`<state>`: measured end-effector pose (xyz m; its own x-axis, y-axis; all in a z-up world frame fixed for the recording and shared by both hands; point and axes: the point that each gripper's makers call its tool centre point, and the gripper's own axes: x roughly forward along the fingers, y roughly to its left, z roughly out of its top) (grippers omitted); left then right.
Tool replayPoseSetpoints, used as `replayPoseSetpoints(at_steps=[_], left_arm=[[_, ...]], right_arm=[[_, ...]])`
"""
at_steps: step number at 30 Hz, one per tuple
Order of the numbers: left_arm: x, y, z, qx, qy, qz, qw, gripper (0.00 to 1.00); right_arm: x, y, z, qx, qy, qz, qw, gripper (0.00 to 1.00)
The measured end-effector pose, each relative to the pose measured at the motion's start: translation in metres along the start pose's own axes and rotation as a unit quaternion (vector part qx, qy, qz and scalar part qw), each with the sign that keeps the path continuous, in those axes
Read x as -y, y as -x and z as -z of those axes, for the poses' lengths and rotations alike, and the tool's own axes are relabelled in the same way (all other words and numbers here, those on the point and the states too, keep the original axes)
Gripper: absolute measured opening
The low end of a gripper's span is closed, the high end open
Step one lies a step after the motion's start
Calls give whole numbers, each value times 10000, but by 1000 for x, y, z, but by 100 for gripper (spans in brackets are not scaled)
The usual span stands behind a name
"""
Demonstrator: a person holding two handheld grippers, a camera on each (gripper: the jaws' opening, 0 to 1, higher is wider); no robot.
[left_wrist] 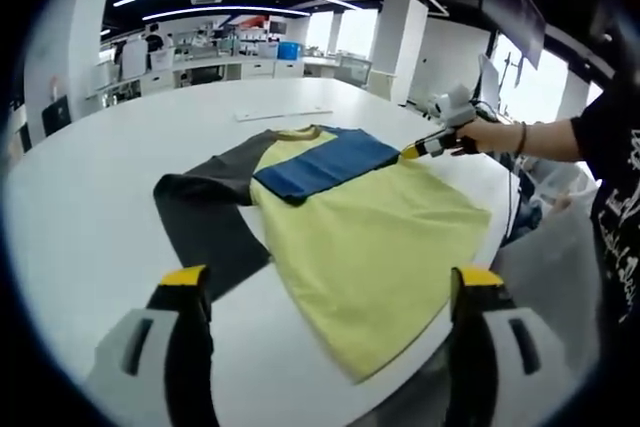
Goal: Fold the garment on the visible template until the final outline fits inside the template.
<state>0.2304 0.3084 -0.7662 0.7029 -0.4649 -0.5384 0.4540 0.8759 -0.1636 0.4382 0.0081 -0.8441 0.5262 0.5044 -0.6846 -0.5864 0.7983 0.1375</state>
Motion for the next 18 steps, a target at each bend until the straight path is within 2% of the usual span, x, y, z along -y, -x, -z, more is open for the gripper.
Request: replayPoseSetpoints(at_steps=[5,18], left_arm=[[-5,0,1,25,29,17,10000,97],[0,1,0,40,36,-9,10000,97]], right_arm=[[0,0,0,-7,-111,18,9999,0],[13,15,-1,-168,257,300,9991,0]])
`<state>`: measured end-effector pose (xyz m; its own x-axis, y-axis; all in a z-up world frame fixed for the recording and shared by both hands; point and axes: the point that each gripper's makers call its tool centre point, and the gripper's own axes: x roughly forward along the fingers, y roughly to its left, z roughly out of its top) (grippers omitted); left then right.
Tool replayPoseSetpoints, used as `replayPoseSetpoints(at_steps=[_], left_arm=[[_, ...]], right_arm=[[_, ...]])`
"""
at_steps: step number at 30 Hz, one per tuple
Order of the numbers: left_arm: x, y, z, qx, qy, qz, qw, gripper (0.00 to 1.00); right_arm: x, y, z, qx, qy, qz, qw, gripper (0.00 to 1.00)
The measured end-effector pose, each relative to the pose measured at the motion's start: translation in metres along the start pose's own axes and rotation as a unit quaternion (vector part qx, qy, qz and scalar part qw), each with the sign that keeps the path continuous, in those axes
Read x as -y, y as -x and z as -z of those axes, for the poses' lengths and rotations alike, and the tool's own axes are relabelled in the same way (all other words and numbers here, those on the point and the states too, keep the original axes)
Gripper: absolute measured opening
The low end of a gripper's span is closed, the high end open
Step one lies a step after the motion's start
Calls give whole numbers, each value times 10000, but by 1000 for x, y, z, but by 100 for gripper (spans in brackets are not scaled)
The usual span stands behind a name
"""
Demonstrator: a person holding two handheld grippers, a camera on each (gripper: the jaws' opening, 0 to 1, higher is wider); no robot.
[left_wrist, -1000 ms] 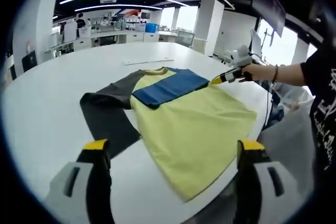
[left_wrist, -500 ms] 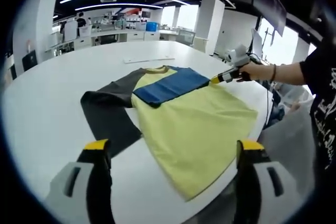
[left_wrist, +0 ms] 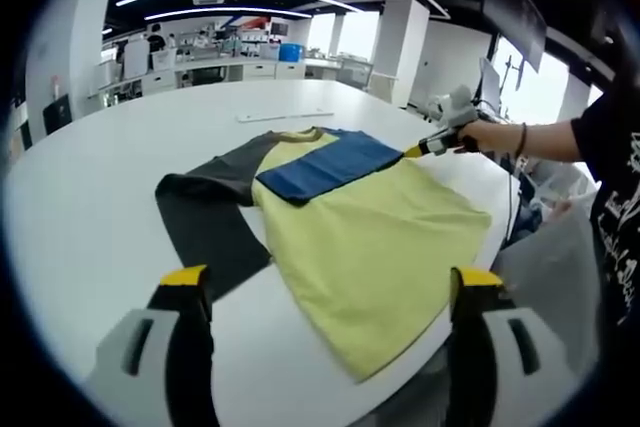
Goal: Fold the garment on the visible template until the final outline fits inside the template.
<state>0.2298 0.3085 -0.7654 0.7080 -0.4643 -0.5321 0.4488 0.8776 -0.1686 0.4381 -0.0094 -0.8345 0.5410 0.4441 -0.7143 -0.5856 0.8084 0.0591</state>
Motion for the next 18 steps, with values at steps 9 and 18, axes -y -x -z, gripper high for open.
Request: replayPoseSetpoints(at_steps=[9,18], left_arm=[[0,1,2,-60,29,-23,10000,96],[-17,3,8,-69,84,-105,9999,96]], right_arm=[[9,2,3,-178,186,204,9995,0],[13,1,3,-265,292,195,9990,0]])
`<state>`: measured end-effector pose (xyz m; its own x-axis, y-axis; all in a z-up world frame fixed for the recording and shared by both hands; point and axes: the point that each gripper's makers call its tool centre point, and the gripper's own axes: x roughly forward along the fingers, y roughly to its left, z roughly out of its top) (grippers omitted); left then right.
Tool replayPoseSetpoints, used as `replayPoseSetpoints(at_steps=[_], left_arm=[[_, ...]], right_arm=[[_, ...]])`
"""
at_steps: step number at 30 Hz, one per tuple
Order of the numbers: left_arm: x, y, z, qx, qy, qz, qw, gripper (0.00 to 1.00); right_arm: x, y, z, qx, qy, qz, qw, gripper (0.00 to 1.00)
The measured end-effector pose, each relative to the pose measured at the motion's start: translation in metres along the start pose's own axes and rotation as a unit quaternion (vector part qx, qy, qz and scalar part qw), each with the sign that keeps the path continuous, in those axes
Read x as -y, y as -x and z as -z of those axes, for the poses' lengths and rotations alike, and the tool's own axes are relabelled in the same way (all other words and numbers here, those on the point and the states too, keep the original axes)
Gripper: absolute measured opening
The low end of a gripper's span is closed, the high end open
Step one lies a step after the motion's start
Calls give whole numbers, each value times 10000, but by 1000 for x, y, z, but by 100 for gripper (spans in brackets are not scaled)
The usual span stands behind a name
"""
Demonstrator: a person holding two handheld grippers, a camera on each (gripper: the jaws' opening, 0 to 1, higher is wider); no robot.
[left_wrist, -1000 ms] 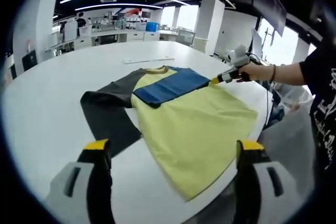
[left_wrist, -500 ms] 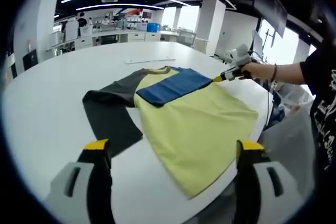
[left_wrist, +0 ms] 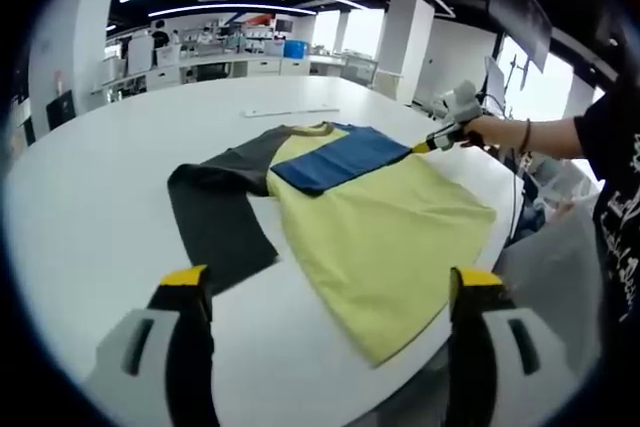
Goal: Fold the garment on the visible template until the final outline fits inside the template.
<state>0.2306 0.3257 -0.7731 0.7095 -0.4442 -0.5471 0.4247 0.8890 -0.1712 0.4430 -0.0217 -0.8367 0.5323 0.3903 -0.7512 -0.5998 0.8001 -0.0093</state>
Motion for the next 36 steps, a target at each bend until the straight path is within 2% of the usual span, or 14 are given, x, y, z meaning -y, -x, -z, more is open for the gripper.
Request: replayPoseSetpoints(at_steps=[6,16,18,20,22,25,29,32,36], left_arm=[[-8,0,7,-102,76,-98,9999,95],[-5,-1,8,-132,206,-203,9995,93],[-6,-1,6,-66,264,-235,9994,92],[-11,0,4,6,328,-290,9990,91],[-16,0,4,33,350,-329,9988,91],[-25,1,6,11,349,-410,9985,90],[-25,1,5,40,392,-479,9981,90],[-26,1,5,35,433,-514,9977,90],[-25,1,5,22,467,-563,9973,89]], right_arm=[[3,-1,0,-21,-20,5,10000,0],[10,2,3,2,-56,-17,10000,0],[10,3,3,42,-241,-17,9997,0],[6,6,1,64,-631,-87,9979,0],[9,8,1,134,-731,-121,9972,2],[10,14,-2,272,-968,-114,9949,19],[4,26,-13,625,-1237,-264,9900,51],[-2,35,-20,803,-1202,-407,9887,66],[-7,45,-23,879,-1021,-415,9900,83]])
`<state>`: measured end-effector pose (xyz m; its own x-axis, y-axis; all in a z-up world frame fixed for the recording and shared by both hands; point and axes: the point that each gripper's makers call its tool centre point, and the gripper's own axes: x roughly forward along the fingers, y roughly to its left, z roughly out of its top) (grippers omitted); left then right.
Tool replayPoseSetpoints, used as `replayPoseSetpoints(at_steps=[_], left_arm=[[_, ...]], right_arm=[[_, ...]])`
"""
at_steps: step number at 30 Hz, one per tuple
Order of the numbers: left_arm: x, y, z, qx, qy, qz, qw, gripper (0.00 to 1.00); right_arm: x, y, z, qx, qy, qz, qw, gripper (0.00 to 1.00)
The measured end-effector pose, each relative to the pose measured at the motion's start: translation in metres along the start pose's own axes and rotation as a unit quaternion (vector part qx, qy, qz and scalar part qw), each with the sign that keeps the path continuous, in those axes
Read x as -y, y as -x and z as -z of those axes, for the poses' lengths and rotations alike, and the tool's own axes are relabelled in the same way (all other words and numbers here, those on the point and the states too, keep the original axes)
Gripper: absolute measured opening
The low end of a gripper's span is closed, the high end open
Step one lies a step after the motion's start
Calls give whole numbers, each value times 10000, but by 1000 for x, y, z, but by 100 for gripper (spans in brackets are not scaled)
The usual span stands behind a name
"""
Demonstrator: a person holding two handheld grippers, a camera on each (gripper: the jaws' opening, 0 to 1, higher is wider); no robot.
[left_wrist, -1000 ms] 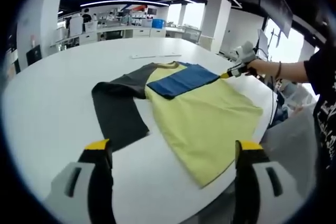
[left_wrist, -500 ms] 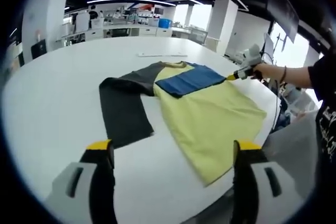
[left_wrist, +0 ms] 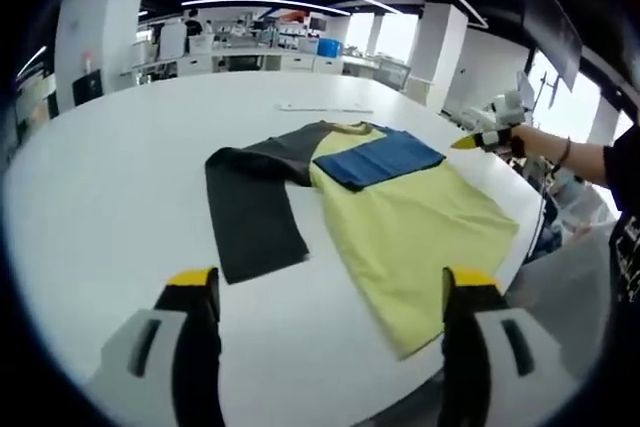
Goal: Fold the garment on the visible template until the final outline fits inside the template.
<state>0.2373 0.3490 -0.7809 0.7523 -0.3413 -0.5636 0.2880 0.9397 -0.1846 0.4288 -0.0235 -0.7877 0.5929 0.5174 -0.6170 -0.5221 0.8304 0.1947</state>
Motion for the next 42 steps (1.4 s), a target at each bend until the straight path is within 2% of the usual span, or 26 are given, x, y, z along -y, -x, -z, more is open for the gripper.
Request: replayPoseSetpoints(at_steps=[7,14,19,23,25,30,35,42], left_arm=[[-6,1,-6,135,184,-226,9995,83],[-30,0,-4,214,565,-815,9948,69],[-45,-8,2,148,705,-1091,9914,58],[-58,-17,6,79,781,-1264,9889,46],[-61,-21,6,118,836,-1338,9874,42],[-68,-29,10,3,824,-1453,9859,34],[-76,-36,16,-83,902,-1532,9840,31],[-77,-39,24,-215,896,-1584,9831,25]], right_arm=[[-18,19,-5,104,216,-85,9997,99],[-30,37,-4,154,404,-163,9989,99],[-31,41,-6,213,572,-170,9980,99],[-38,54,-3,232,773,-136,9966,99],[-40,57,-2,258,801,-138,9964,99],[-53,66,0,360,766,-288,9960,99],[-63,73,1,487,599,-417,9961,99],[-64,79,4,539,574,-343,9963,99]])
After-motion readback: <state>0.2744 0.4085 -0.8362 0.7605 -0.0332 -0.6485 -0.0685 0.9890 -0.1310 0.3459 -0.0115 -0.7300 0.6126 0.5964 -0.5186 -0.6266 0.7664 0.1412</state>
